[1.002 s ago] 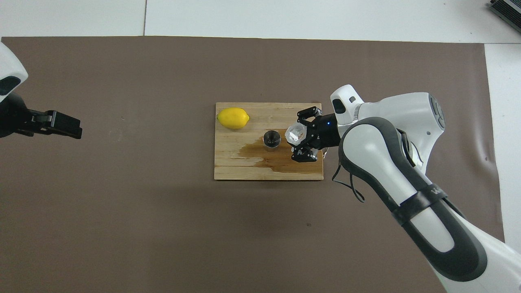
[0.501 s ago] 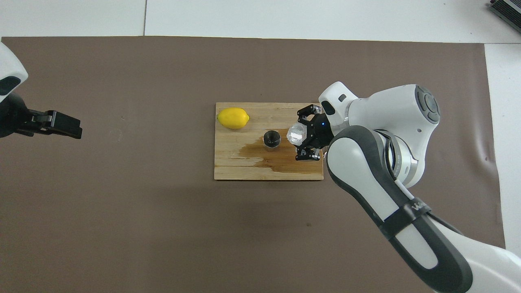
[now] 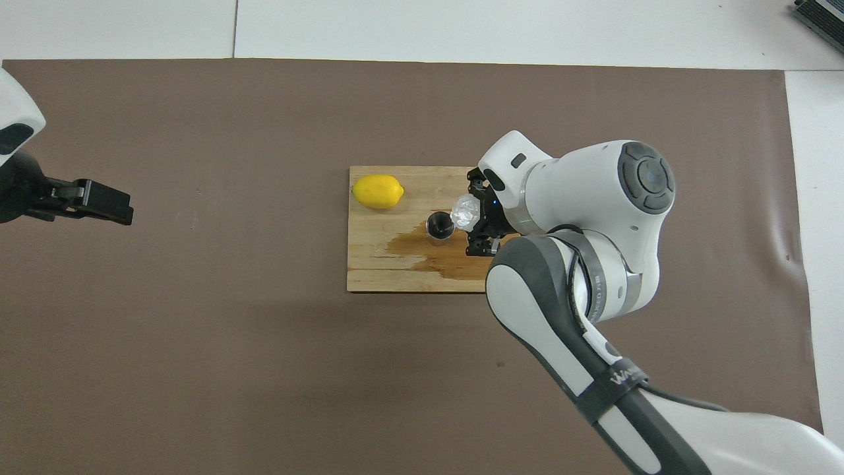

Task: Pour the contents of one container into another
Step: 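Tilt the white cup with the right gripper to pour into the metal cup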

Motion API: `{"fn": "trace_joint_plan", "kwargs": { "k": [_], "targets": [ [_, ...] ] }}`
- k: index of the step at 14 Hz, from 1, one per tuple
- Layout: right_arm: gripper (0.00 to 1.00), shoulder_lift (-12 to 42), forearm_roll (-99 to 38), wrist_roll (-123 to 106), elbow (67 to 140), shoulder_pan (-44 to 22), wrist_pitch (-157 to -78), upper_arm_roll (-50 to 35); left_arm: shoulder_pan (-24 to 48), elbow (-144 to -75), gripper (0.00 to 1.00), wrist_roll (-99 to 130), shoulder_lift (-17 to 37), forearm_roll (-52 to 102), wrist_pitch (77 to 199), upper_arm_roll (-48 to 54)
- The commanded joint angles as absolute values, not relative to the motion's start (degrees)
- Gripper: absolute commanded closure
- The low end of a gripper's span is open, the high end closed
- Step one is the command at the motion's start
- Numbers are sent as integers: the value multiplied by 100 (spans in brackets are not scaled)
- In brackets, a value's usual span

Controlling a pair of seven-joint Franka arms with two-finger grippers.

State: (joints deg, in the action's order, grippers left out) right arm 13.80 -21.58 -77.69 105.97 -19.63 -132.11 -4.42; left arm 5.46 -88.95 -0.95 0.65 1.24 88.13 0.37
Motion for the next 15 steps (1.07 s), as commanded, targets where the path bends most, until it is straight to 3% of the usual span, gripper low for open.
{"fn": "trace_joint_plan", "kwargs": {
  "k": [1, 15],
  "targets": [
    [73, 1424, -1558, -7375, 10564, -2126, -13385, -448, 571, -8947, 0, -79, 26, 26, 8780, 9],
    [76, 1433, -1274, -7426, 10696, -2066, -13474, -483, 571, -8947, 0, -88, 26, 26, 8780, 9]
  ]
}}
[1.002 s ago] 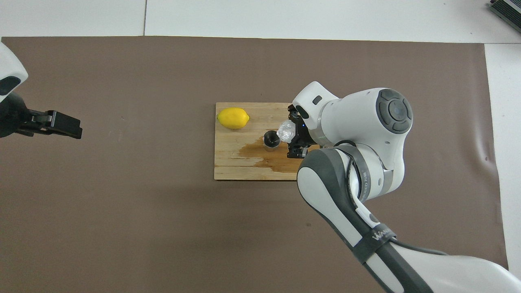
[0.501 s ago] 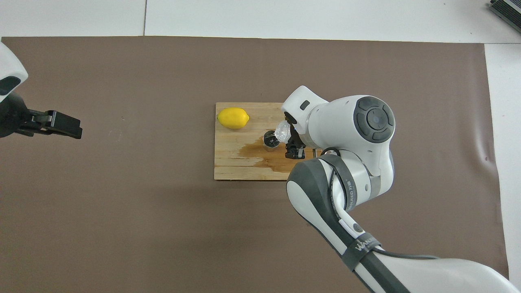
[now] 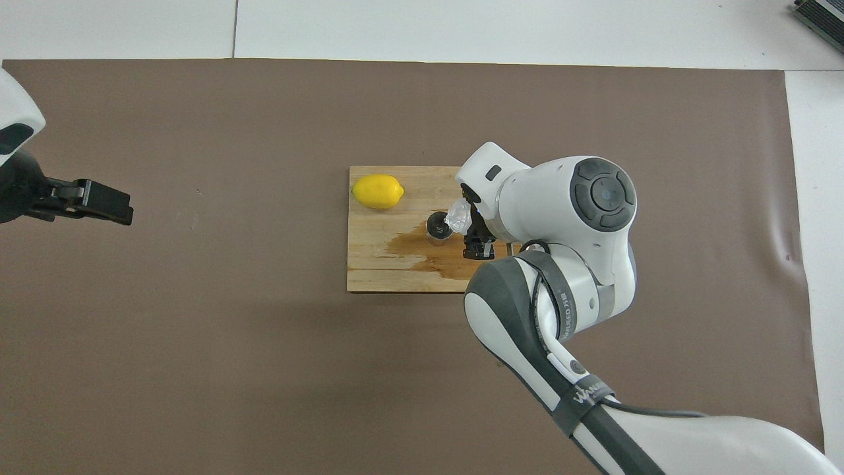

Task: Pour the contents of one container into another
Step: 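Tilt the white cup with the right gripper to pour into the metal cup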

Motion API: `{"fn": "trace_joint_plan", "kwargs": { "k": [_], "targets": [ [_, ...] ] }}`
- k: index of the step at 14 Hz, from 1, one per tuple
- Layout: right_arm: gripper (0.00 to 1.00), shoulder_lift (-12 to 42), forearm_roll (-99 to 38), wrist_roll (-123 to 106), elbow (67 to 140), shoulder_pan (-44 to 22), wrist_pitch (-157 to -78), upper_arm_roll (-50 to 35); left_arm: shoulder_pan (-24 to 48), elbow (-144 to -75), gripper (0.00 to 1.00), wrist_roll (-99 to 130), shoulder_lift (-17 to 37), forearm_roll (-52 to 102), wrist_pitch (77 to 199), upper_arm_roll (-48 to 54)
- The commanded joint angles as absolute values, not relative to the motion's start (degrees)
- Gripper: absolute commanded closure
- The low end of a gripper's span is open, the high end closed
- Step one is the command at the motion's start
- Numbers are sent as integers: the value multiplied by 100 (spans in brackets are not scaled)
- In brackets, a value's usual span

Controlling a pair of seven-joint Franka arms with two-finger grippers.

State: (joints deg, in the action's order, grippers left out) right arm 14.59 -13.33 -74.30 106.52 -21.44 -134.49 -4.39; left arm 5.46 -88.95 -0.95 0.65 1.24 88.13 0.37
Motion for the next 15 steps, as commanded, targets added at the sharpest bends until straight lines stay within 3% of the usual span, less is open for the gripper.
{"fn": "trace_joint_plan", "kwargs": {
  "k": [1, 15],
  "targets": [
    [76, 1424, -1370, -7470, 10696, -2057, -13465, -483, 571, -8947, 0, -88, 18, 26, 8780, 9],
    [78, 1266, -3953, -9711, 10898, -1495, -13087, -483, 571, -8947, 0, -88, 26, 26, 8780, 9]
  ]
}}
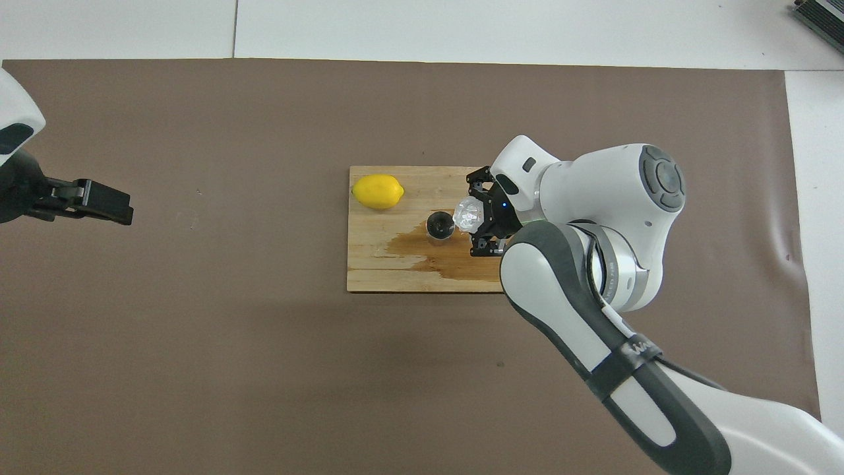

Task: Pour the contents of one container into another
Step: 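Carry the white cup with the right gripper back off the board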

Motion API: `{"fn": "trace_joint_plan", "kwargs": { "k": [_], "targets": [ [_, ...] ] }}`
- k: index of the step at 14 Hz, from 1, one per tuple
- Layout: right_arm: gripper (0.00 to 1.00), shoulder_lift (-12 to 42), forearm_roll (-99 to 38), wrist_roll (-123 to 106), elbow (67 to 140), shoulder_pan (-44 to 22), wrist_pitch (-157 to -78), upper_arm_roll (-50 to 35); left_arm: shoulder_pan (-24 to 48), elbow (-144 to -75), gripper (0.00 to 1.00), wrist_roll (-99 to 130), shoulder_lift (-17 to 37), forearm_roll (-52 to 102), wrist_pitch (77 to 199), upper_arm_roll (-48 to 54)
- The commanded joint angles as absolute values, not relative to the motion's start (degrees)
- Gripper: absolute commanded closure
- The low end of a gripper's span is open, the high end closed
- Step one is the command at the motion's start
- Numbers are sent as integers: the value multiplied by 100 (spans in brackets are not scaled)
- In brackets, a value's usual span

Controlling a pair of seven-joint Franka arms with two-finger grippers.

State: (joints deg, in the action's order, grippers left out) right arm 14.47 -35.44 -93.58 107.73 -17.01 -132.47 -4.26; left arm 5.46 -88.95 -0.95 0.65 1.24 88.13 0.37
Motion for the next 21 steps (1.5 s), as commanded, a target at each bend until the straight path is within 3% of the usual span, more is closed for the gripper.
{"fn": "trace_joint_plan", "kwargs": {
  "k": [1, 15, 21],
  "targets": [
    [78, 1266, -4112, -9877, 10898, -1398, -13009, -483, 571, -8947, 0, -88, 26, 26, 8780, 9],
    [81, 1274, -5449, -12162, 11294, 342, -11647, -475, 571, -8947, 0, -79, 26, 26, 8780, 9],
    [81, 2029, -5792, -13533, 11347, 1142, -10969, -475, 571, -8947, 0, -88, 26, 26, 8780, 9]
  ]
}}
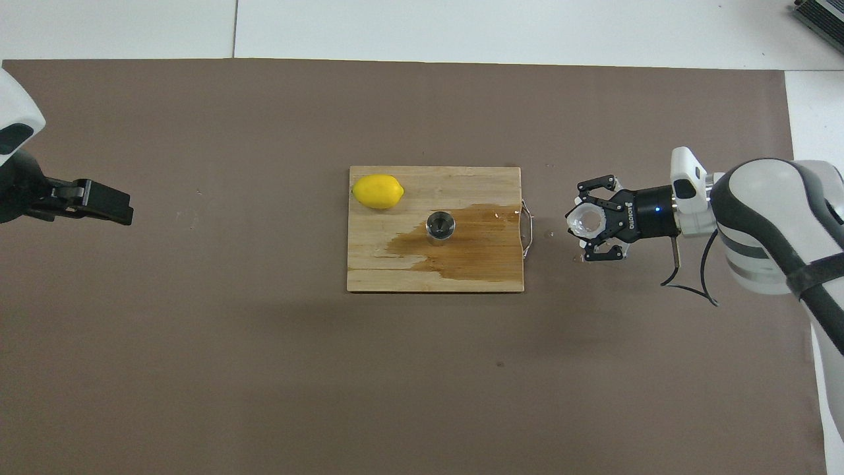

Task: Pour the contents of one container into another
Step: 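Carry the white cup with the right gripper back off the board, then lower the white cup onto the table and open the right gripper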

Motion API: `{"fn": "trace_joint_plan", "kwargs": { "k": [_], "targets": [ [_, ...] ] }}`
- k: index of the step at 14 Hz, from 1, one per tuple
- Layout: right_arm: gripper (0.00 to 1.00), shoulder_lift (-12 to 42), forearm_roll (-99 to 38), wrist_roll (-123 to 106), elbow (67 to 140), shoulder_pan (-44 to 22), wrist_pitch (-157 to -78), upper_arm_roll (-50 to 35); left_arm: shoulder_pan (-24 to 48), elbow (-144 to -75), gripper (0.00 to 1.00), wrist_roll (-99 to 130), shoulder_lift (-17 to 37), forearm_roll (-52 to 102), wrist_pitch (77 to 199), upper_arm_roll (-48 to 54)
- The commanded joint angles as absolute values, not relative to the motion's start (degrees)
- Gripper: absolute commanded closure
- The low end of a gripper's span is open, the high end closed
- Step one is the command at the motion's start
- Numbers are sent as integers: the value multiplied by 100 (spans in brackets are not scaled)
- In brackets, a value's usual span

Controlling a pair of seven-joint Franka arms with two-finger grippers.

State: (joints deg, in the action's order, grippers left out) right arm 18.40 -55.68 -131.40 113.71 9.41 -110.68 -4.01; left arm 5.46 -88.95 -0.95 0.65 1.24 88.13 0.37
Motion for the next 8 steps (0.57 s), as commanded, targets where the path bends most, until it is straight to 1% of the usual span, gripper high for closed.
{"fn": "trace_joint_plan", "kwargs": {
  "k": [1, 3, 4, 8],
  "targets": [
    [82, 2143, -5827, -13605, 11347, 1247, -10960, -475, 571, -8947, 0, -88, 26, 26, 8772, 9],
    [84, 2293, -5836, -13771, 11355, 1388, -10960, -475, 571, -8947, 0, -88, 26, 26, 8771, 9],
    [88, 2320, -5836, -13877, 11347, 1441, -11012, -475, 571, -8947, 0, -79, 26, 26, 8771, 9],
    [89, 2303, -5836, -13948, 11461, 1556, -10969, -475, 571, -8947, 0, -88, 26, 26, 8771, 9]
  ]
}}
